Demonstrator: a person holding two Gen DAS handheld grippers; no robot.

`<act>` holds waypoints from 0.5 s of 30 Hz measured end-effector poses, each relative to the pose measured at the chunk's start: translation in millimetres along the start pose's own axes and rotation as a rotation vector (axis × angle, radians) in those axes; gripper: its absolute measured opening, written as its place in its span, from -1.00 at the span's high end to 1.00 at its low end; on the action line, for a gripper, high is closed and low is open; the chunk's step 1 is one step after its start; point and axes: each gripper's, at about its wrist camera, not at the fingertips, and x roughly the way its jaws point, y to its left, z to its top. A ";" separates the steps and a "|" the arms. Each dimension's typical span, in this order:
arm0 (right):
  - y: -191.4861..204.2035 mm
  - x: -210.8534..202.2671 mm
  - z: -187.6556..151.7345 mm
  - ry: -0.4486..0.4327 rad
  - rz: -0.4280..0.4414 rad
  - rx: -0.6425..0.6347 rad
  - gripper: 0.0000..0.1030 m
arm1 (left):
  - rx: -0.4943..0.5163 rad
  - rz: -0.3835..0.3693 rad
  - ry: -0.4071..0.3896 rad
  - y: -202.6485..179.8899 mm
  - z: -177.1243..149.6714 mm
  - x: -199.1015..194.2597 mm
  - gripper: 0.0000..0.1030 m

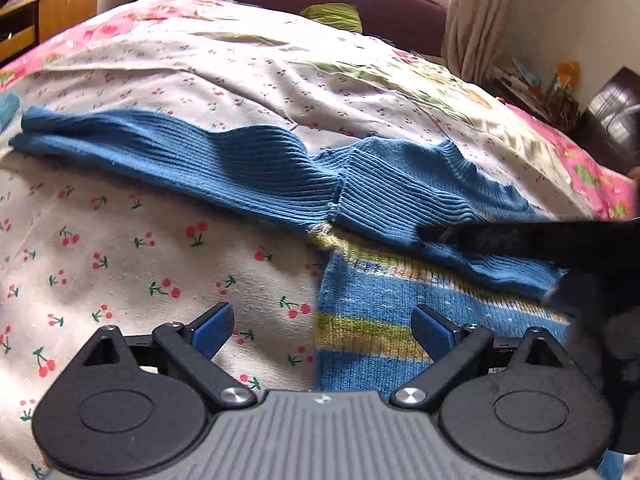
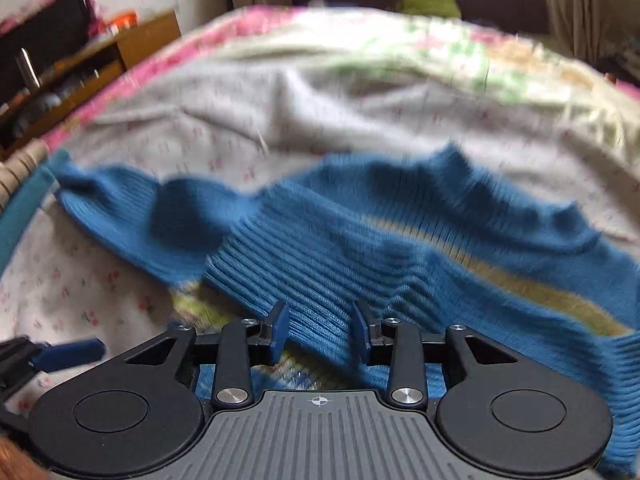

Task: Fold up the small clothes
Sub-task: 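Grasp the other sleeve cuff with the right gripper and lift it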

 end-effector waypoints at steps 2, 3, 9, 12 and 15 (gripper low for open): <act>3.7 -0.4 2.6 0.002 -0.011 -0.022 0.32 | -0.020 -0.006 -0.002 5.0 1.3 -0.6 -1.00; 7.1 -3.7 6.5 -0.005 -0.016 -0.038 0.32 | -0.031 -0.014 -0.008 7.7 2.5 -1.9 -1.00; 51.7 -10.9 49.8 -0.024 0.062 -0.169 0.32 | -0.088 -0.033 -0.044 21.0 8.6 -7.5 -1.00; 87.8 -2.8 73.6 -0.011 0.128 -0.247 0.32 | -0.120 -0.040 -0.080 28.3 11.0 -14.8 -1.00; 128.7 9.6 91.8 0.009 0.195 -0.338 0.31 | -0.161 -0.003 -0.138 41.5 15.8 -25.7 -1.00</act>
